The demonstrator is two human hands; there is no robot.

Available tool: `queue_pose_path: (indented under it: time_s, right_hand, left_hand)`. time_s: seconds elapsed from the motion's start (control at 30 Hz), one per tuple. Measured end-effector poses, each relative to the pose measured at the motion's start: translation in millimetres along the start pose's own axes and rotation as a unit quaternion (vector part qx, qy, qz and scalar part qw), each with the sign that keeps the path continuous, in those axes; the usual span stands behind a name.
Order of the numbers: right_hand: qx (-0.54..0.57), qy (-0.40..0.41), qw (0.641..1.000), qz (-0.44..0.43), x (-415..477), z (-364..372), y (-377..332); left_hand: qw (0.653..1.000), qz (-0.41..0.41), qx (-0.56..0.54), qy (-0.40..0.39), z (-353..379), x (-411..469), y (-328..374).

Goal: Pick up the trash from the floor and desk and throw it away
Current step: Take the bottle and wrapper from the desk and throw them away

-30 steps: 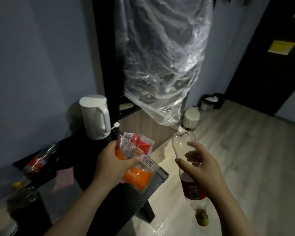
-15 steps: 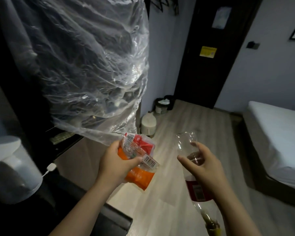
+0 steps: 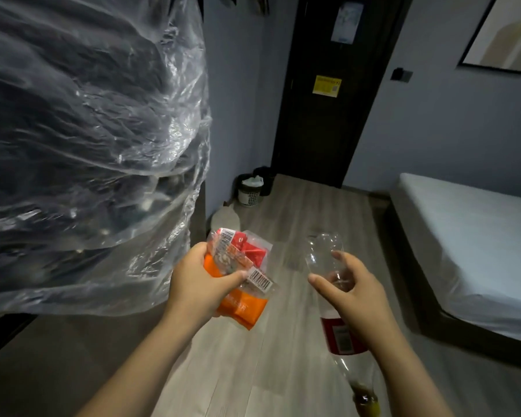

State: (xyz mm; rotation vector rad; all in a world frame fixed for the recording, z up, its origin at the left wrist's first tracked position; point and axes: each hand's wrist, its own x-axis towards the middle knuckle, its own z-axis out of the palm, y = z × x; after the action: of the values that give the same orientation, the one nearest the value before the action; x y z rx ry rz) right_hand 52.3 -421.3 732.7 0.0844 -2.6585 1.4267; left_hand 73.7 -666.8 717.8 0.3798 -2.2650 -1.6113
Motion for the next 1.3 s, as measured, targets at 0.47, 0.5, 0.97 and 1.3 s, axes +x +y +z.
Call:
queue_pose_path:
  time_s: [0.47, 0.5, 0.97, 1.3]
  right_hand:
    - [0.026, 0.003, 1.000, -0.005, 246, -64, 70]
    - [0.027, 0.002, 1.000, -0.003, 261, -65, 74]
    - [0.038, 0.007, 0.999, 0.018, 531, -19, 99]
    - [0.055, 0.022, 0.998, 0.029, 703, 20, 113]
  left_hand:
    - [0.998, 0.017, 0.060, 0.007, 182, 186, 39]
    - [0.998, 0.020, 0.066, 0.003, 192, 199, 40]
    - [0.997, 0.003, 0.072, -0.015, 292, 461, 23]
    - [0.995, -0.014, 0.087, -0.048, 345, 624, 13]
